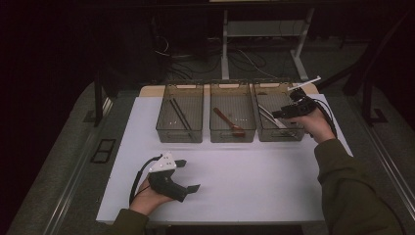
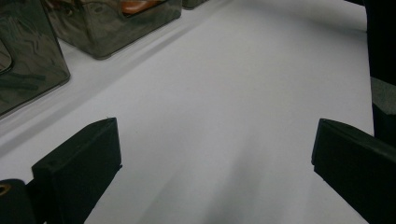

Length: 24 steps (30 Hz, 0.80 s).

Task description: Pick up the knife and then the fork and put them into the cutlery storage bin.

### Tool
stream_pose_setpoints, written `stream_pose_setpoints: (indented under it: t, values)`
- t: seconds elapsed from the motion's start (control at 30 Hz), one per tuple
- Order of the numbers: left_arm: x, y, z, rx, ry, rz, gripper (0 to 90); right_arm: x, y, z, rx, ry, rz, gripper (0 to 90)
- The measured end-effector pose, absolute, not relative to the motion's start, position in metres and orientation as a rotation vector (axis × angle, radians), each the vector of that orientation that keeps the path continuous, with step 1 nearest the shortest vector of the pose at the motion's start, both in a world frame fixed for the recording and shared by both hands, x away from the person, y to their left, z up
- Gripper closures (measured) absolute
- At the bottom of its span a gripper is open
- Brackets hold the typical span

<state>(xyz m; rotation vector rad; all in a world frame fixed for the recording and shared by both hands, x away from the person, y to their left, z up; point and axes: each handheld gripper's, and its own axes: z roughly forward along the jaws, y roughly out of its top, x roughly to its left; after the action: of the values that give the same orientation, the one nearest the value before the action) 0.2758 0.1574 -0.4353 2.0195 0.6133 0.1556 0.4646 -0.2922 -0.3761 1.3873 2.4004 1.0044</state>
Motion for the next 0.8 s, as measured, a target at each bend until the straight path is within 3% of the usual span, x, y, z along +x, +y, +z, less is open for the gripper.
stream_pose_setpoints:
  t: [0.8]
  values:
    - [0.276,0.159,-0.435,2.009,0.630,0.156,0.4,0.375,-0.293,-0.373,1.186,2.282,1.293,26.1]
